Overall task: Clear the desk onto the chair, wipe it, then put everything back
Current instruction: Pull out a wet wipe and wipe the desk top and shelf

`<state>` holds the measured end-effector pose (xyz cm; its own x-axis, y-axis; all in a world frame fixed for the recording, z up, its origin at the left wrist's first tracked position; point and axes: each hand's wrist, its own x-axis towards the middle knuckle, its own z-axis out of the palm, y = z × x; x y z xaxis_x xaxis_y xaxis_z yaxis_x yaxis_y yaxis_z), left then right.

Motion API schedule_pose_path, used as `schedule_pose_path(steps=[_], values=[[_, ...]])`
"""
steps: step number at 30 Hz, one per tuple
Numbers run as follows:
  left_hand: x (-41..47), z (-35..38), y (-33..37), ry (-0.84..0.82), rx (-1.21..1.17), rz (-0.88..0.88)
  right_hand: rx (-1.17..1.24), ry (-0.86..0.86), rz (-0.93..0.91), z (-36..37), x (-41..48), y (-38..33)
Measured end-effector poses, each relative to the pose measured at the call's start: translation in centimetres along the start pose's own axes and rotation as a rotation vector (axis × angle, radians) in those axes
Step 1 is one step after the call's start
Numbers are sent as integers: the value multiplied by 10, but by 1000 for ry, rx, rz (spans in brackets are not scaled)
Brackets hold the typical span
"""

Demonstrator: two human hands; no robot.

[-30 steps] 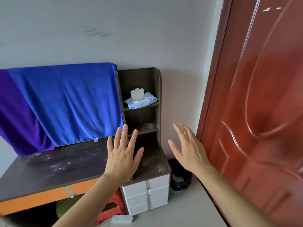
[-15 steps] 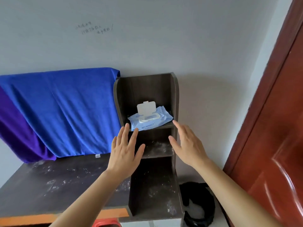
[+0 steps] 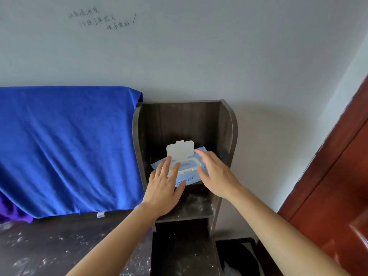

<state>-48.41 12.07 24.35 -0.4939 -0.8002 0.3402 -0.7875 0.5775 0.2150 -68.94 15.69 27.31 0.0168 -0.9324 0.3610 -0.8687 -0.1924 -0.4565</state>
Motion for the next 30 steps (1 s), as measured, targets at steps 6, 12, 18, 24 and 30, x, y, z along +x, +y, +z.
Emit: schedule_pose_path(steps=[6,12,18,24,30], values=[[28,23,-20,-9,-74,8,-46,-20,43,35,35,14],[32,36,-35,111,-141,0,-80,-7,22,63,47,31],[24,41,-25,172,-48,-36,-114,25,-136,66,47,36],[19,39,-16,184,13,-116,-64,32,-152,61,43,38],[24,37,-16,88,58,-77,-36,17,-141,60,46,41]])
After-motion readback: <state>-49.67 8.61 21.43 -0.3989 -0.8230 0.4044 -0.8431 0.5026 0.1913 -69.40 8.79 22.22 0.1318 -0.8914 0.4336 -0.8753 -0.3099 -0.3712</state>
